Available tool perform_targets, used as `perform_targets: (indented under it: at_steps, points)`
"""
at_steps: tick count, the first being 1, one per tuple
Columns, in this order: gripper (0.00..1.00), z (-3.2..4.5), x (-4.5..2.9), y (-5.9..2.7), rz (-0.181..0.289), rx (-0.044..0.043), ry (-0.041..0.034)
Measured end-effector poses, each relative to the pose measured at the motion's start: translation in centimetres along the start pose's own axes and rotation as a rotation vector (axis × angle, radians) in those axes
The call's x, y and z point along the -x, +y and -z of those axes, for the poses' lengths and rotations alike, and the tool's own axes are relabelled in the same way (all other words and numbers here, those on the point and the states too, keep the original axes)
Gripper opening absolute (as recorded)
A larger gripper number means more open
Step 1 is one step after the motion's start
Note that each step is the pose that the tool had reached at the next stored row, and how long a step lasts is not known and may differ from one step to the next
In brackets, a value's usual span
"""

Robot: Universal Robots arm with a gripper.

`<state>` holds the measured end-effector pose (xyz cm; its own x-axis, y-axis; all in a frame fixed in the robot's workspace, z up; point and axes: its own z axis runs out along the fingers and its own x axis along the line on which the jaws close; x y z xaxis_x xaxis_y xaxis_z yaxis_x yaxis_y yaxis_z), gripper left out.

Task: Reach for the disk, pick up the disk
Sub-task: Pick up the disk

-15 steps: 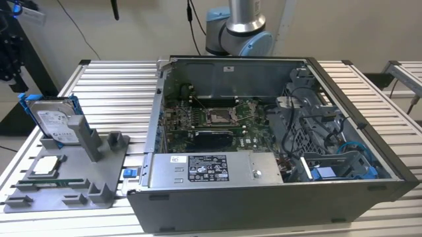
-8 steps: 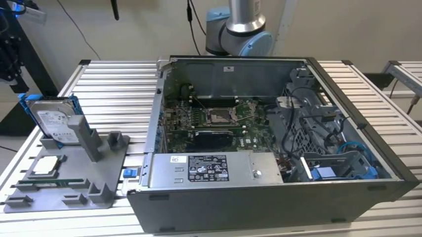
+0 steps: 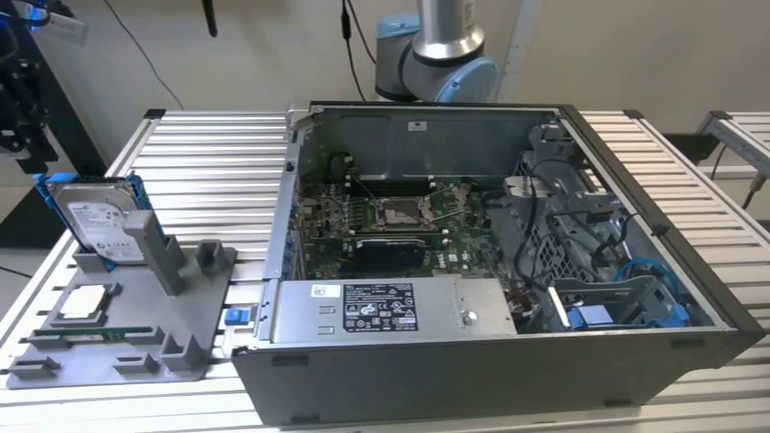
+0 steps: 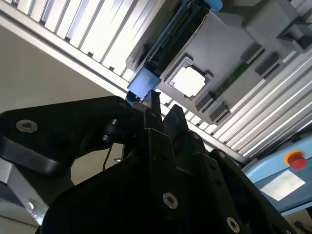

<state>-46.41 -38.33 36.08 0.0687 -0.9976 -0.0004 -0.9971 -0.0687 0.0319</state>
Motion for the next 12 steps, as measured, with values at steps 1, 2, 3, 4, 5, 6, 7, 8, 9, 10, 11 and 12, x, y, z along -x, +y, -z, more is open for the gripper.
perform_targets:
  at_steps: [1,2,3,4,5,6,7,8,9,10,11,12]
  points:
    - [1.00,-0.02,0.15,-0.01,0.000,0.0001,0.0000]
    - [1.00,-0.05,0.29,-0.02,0.000,0.0001,0.0000]
    - [1.00,-0.10,0.40,-0.03,0.000,0.0001,0.0000]
    - [1.00,-0.19,0.51,-0.04,0.000,0.0001,0.0000]
    - [1.00,-0.35,0.58,-0.05,0.000,-0.0001,-0.0001]
    - [1.00,-0.54,0.61,-0.06,0.000,-0.0002,-0.0001]
    - [1.00,-0.70,0.63,-0.07,0.000,0.0002,0.0001]
    - [1.00,-0.89,0.63,-0.08,0.001,0.0002,0.0001]
    - [1.00,-1.08,0.63,-0.08,0.002,0.0001,0.0000]
    - [1.00,-1.25,0.64,-0.09,0.003,0.0000,0.0000]
    - [1.00,-1.44,0.65,-0.10,0.004,0.0001,0.0000]
    - [1.00,-1.61,0.65,-0.12,0.004,0.0001,0.0001]
